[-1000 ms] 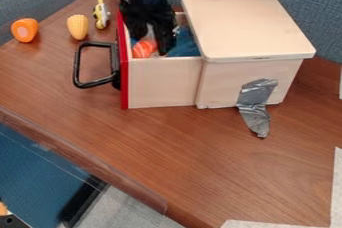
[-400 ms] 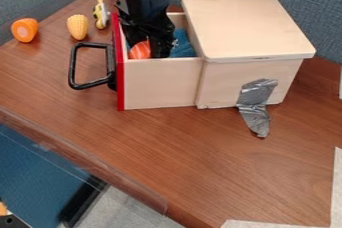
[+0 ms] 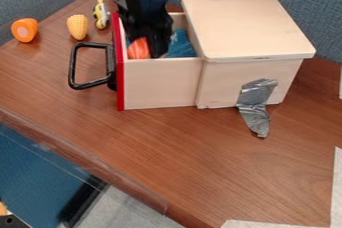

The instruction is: Take the salmon sushi and put it on the middle bottom side of table

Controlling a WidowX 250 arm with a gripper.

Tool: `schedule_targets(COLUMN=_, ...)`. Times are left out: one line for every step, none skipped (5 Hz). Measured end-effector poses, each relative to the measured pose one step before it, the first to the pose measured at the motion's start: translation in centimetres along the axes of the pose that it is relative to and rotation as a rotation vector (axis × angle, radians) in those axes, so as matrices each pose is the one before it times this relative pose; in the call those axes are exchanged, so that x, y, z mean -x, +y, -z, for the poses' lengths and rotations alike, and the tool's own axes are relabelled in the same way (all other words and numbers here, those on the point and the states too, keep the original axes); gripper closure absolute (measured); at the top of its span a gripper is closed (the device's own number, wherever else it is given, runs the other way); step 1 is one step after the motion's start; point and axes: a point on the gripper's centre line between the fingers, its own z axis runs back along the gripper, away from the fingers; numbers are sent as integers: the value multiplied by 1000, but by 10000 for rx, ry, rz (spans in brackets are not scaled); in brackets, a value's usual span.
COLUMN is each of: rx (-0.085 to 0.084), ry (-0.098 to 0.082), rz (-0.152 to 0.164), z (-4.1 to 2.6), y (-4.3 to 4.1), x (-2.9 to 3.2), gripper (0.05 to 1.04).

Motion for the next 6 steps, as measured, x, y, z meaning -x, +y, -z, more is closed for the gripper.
schedule_targets(rx=426, ry=-674, rz=182, z=-3242, y=-686, x=-736, gripper=517)
schedule_targets(rx=337, ry=-483, rz=497, z=-2703, y=-1650, x=-309, gripper=517)
schedule_targets(rx=467, ry=116, rz=1153, z=-728, y=-3948, x=1741, gripper=517)
schedule_targets(rx=296, ry=446, rz=922, z=1405, y=-3244, x=1940, gripper=517)
schedule_targets(rx=119, ry=362, rz=680, z=2653, y=-1912, x=816, gripper=517)
schedule_targets(rx=-206, ry=290, rz=45, z=3172, y=-157, x=469, gripper=517)
